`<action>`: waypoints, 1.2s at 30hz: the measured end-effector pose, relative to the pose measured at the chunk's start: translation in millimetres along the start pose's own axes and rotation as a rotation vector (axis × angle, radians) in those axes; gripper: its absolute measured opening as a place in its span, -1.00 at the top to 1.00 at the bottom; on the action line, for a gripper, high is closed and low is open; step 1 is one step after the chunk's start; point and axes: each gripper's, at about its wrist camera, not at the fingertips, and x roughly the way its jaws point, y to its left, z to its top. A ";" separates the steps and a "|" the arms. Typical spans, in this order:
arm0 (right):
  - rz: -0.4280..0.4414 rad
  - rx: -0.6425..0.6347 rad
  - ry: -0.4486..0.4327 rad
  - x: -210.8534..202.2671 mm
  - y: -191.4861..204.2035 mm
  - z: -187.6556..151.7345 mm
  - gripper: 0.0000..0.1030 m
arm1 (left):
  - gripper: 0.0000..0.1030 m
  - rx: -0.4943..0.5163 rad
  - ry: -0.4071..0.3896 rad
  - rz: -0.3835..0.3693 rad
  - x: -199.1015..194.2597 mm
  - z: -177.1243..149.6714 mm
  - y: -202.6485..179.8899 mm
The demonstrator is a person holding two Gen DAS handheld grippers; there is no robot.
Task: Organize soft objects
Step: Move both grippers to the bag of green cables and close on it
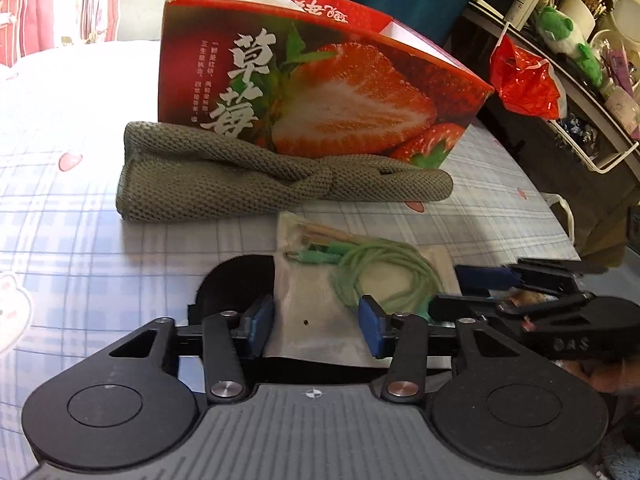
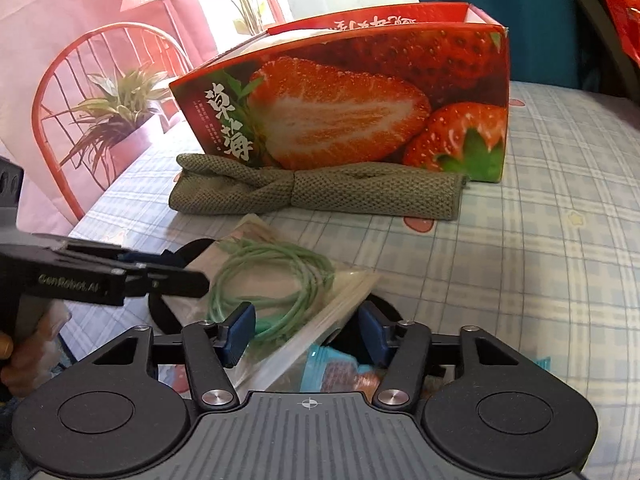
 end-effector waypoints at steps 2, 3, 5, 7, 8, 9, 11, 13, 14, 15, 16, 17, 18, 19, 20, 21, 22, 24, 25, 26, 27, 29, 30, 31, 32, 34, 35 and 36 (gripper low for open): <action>0.000 -0.004 -0.005 3.5 -2.4 3.3 0.10 | 0.15 -0.012 -0.001 -0.010 0.5 -2.6 -1.3; 0.001 -0.004 -0.007 5.8 -3.8 5.8 0.11 | 0.15 -0.018 -0.003 -0.012 1.0 -3.7 -2.2; -0.001 0.001 -0.010 10.3 -6.5 10.1 0.11 | 0.16 -0.026 -0.007 -0.014 2.2 -5.7 -4.8; -0.005 -0.001 -0.018 15.2 -7.8 14.9 0.11 | 0.18 -0.030 -0.012 -0.017 0.9 -8.2 -7.5; -0.009 -0.003 -0.022 17.0 -7.6 16.8 0.11 | 0.20 -0.029 -0.016 -0.015 0.4 -10.0 -9.1; -0.014 -0.004 -0.028 18.2 -6.8 17.9 0.11 | 0.21 -0.028 -0.020 -0.012 -0.2 -12.0 -10.4; -0.020 -0.017 -0.040 19.0 -3.9 16.6 0.09 | 0.27 -0.037 -0.029 -0.012 -2.3 -16.9 -10.1; -0.025 -0.037 -0.056 18.9 -2.3 13.5 0.08 | 0.32 -0.061 -0.035 -0.023 -3.1 -21.2 -5.8; -0.025 -0.042 -0.064 18.5 -2.3 11.9 0.08 | 0.37 -0.074 -0.040 -0.026 -3.5 -22.8 -3.7; -0.024 -0.043 -0.072 18.2 -2.7 10.3 0.08 | 0.38 -0.090 -0.044 -0.030 -3.5 -23.4 -1.4; -0.021 -0.042 -0.079 17.8 -3.2 8.9 0.08 | 0.39 -0.106 -0.047 -0.035 -3.3 -24.0 0.4; -0.019 -0.046 -0.086 17.3 -4.2 7.6 0.08 | 0.39 -0.120 -0.051 -0.041 -3.5 -24.8 2.1; -0.020 -0.053 -0.095 16.7 -4.0 5.7 0.08 | 0.39 -0.130 -0.056 -0.045 -3.5 -25.8 3.2; -0.021 -0.063 -0.104 15.9 -3.2 3.1 0.08 | 0.39 -0.138 -0.061 -0.049 -3.4 -26.8 4.3; -0.022 -0.074 -0.114 15.5 -2.7 0.5 0.08 | 0.39 -0.146 -0.066 -0.052 -3.2 -27.6 5.4; -0.021 -0.077 -0.122 15.1 -2.8 -1.5 0.08 | 0.39 -0.153 -0.069 -0.056 -3.2 -28.2 6.8; -0.018 -0.077 -0.128 15.1 -3.1 -2.8 0.08 | 0.39 -0.160 -0.071 -0.061 -2.6 -28.0 8.5; -0.011 -0.073 -0.130 15.4 -4.4 -2.7 0.08 | 0.41 -0.174 -0.075 -0.067 -2.0 -27.9 10.7; -0.009 -0.072 -0.130 15.6 -4.8 -2.4 0.08 | 0.43 -0.178 -0.076 -0.067 -1.1 -27.5 10.8; -0.008 -0.074 -0.132 15.7 -5.0 -2.3 0.08 | 0.43 -0.182 -0.078 -0.068 -0.8 -27.2 11.0; -0.010 -0.083 -0.135 15.6 -4.6 -2.7 0.08 | 0.43 -0.186 -0.080 -0.070 -1.0 -27.6 11.5; -0.017 -0.111 -0.142 15.3 -1.6 -4.5 0.08 | 0.43 -0.195 -0.085 -0.073 -2.9 -29.7 13.7; -0.021 -0.126 -0.147 15.1 -0.4 -5.1 0.09 | 0.43 -0.201 -0.087 -0.075 -2.8 -30.0 14.1; -0.024 -0.136 -0.150 14.8 0.8 -5.7 0.09 | 0.43 -0.204 -0.088 -0.076 -3.4 -30.5 14.9; -0.025 -0.142 -0.152 14.5 1.2 -5.9 0.09 | 0.43 -0.201 -0.087 -0.075 -3.4 -30.1 14.9; -0.022 -0.142 -0.153 14.4 1.2 -6.1 0.10 | 0.43 -0.195 -0.082 -0.073 -4.0 -29.2 16.0; -0.020 -0.141 -0.152 14.4 0.9 -6.1 0.10 | 0.43 -0.199 -0.079 -0.074 -3.5 -27.9 16.9; -0.017 -0.140 -0.152 14.4 0.8 -6.2 0.10 | 0.43 -0.205 -0.074 -0.076 -3.2 -25.9 18.6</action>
